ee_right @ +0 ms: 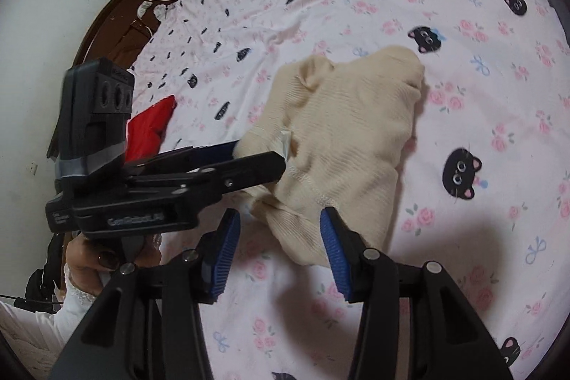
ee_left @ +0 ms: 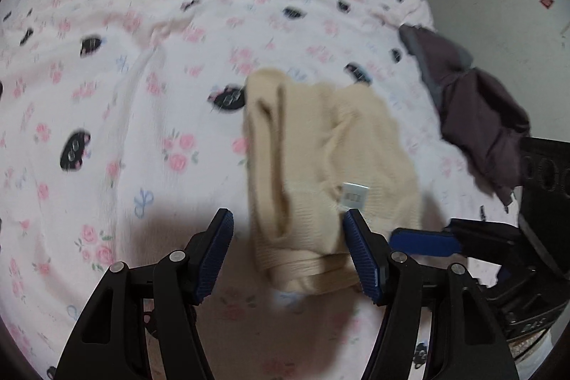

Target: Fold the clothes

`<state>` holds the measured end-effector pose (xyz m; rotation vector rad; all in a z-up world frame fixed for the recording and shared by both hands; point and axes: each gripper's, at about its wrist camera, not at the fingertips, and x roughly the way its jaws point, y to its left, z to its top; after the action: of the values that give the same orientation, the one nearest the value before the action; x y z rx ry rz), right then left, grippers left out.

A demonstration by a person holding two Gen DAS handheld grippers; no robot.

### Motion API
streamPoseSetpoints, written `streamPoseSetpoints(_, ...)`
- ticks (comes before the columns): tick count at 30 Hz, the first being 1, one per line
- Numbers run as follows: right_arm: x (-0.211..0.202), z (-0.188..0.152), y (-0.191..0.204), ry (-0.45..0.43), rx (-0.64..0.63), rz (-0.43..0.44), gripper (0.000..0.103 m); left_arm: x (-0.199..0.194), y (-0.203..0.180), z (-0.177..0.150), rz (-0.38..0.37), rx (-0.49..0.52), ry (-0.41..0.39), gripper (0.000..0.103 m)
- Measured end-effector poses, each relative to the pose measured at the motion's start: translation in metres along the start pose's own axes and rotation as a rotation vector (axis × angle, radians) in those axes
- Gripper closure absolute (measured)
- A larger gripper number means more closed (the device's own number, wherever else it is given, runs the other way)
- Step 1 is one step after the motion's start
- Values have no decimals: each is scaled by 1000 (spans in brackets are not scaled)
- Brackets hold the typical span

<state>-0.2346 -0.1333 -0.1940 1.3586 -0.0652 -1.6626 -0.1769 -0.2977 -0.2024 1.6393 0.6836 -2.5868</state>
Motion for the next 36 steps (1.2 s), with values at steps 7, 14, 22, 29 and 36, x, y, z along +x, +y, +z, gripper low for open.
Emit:
streamPoseSetpoints(7,-6,-7,-4,10,-4,2,55,-29,-1,1,-51,0,-69,44)
streamPoseSetpoints(14,-56,20,8,-113,-46,112,46,-59,16,43,-249,-46,-159,44)
streamPoseSetpoints(22,-25,59,-4,-83,-76,131,41,-2,2,63,-351,-50,-43,44)
streamPoseSetpoints(29,0,54,-35,-57,-16,49,42,11,22,56,-216,-105,-37,43)
streamPoseSetpoints(36,-18,44,-45,-110,13,103,41,-5,31,50,-240,-133,-59,43)
